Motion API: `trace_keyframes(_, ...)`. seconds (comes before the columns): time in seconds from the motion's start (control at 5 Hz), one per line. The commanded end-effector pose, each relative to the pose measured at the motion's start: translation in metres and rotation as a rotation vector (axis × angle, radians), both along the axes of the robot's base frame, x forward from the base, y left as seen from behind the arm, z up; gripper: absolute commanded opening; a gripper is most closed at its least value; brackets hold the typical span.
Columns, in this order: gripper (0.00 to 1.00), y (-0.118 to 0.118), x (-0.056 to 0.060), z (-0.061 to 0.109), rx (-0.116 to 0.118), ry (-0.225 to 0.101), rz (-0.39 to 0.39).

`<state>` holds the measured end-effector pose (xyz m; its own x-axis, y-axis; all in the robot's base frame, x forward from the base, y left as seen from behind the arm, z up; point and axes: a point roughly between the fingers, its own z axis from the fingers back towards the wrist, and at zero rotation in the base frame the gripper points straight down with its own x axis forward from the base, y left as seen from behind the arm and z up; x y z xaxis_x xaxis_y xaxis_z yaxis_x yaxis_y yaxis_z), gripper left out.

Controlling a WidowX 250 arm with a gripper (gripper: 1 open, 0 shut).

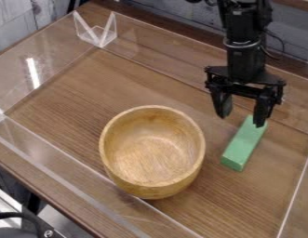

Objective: Remove the green block from inside the brown bowl and put it on the table

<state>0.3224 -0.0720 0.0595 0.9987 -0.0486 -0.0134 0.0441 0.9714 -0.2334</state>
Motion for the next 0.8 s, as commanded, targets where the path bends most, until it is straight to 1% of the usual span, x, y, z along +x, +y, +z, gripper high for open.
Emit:
trace_keyframes(0.0, 1.0, 0.005, 0.011, 0.021, -0.011, -0.06, 0.009)
trace_keyframes(0.6, 1.0, 0.017, 0.01, 0.023, -0.018, -0.035, 0.018)
